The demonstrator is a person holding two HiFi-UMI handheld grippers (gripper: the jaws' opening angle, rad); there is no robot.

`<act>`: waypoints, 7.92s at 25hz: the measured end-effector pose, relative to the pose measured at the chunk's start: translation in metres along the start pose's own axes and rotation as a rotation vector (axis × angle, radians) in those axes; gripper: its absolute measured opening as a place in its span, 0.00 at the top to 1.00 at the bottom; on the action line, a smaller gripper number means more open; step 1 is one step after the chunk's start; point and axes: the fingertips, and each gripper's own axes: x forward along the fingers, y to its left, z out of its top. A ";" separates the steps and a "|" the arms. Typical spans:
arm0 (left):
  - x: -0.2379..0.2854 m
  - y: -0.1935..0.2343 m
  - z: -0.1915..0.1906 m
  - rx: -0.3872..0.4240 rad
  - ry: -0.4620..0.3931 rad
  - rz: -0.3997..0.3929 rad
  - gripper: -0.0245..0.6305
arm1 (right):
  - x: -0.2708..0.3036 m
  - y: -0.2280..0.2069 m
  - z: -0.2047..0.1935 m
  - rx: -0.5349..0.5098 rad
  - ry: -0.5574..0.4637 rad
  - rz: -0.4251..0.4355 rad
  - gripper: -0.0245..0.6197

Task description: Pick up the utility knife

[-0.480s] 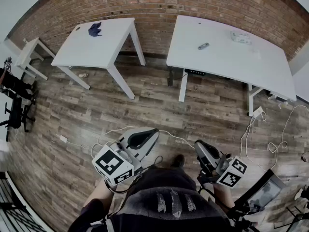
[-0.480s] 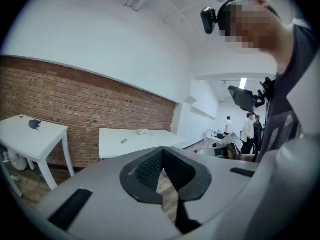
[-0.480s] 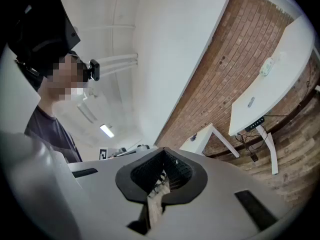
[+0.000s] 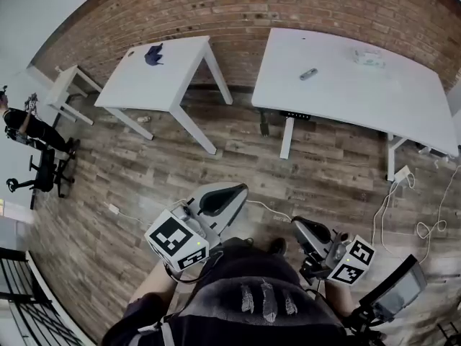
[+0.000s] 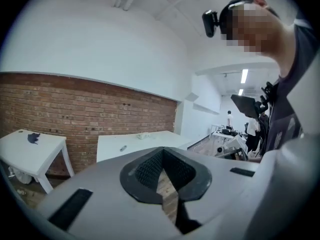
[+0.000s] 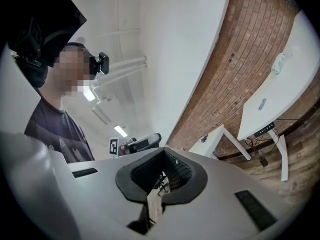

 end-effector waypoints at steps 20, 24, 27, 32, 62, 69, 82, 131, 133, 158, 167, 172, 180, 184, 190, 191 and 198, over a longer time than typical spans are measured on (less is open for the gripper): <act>0.018 0.105 0.000 -0.003 -0.099 -0.026 0.97 | 0.044 -0.070 0.030 -0.023 -0.020 -0.286 0.96; 0.027 0.149 0.005 -0.088 -0.154 -0.091 0.97 | 0.082 -0.081 0.041 -0.030 0.007 -0.345 0.96; 0.030 0.182 0.001 -0.114 -0.160 -0.127 0.97 | 0.124 -0.087 0.039 -0.038 0.029 -0.371 0.96; 0.039 0.227 0.007 -0.140 -0.182 -0.187 0.97 | 0.165 -0.099 0.043 -0.063 0.044 -0.458 0.96; 0.161 0.295 0.035 -0.058 -0.056 -0.148 0.97 | 0.191 -0.248 0.166 -0.378 0.186 -0.518 0.96; 0.257 0.255 0.061 0.023 0.006 -0.147 0.97 | 0.146 -0.304 0.207 -0.226 0.149 -0.451 0.96; 0.384 0.249 0.046 0.038 0.208 -0.047 0.96 | 0.095 -0.390 0.253 -0.078 0.136 -0.327 0.96; 0.554 0.334 -0.170 0.214 0.815 -0.225 0.68 | 0.076 -0.410 0.263 0.008 -0.048 -0.747 0.96; 0.554 0.334 -0.171 0.222 0.815 -0.232 0.68 | 0.075 -0.410 0.261 0.015 -0.049 -0.744 0.96; 0.499 0.258 0.018 0.326 0.315 -0.380 0.78 | 0.127 -0.443 0.284 0.082 -0.120 -0.637 0.76; 0.477 0.242 0.040 0.382 0.247 -0.406 0.78 | 0.155 -0.447 0.284 0.159 -0.131 -0.589 0.69; 0.469 0.238 0.043 0.405 0.227 -0.433 0.78 | 0.163 -0.443 0.285 0.176 -0.183 -0.564 0.69; 0.465 0.234 0.050 0.428 0.188 -0.459 0.78 | 0.159 -0.443 0.286 0.158 -0.221 -0.569 0.69; 0.457 0.227 0.053 0.458 0.186 -0.460 0.78 | 0.161 -0.427 0.286 0.157 -0.226 -0.522 0.78; 0.458 0.199 0.069 0.490 0.137 -0.495 0.78 | 0.143 -0.403 0.301 0.123 -0.273 -0.511 0.85; 0.460 0.197 0.069 0.498 0.136 -0.505 0.78 | 0.141 -0.403 0.303 0.120 -0.281 -0.518 0.85; 0.454 0.215 0.069 0.517 0.138 -0.483 0.78 | 0.157 -0.409 0.303 0.112 -0.287 -0.496 0.86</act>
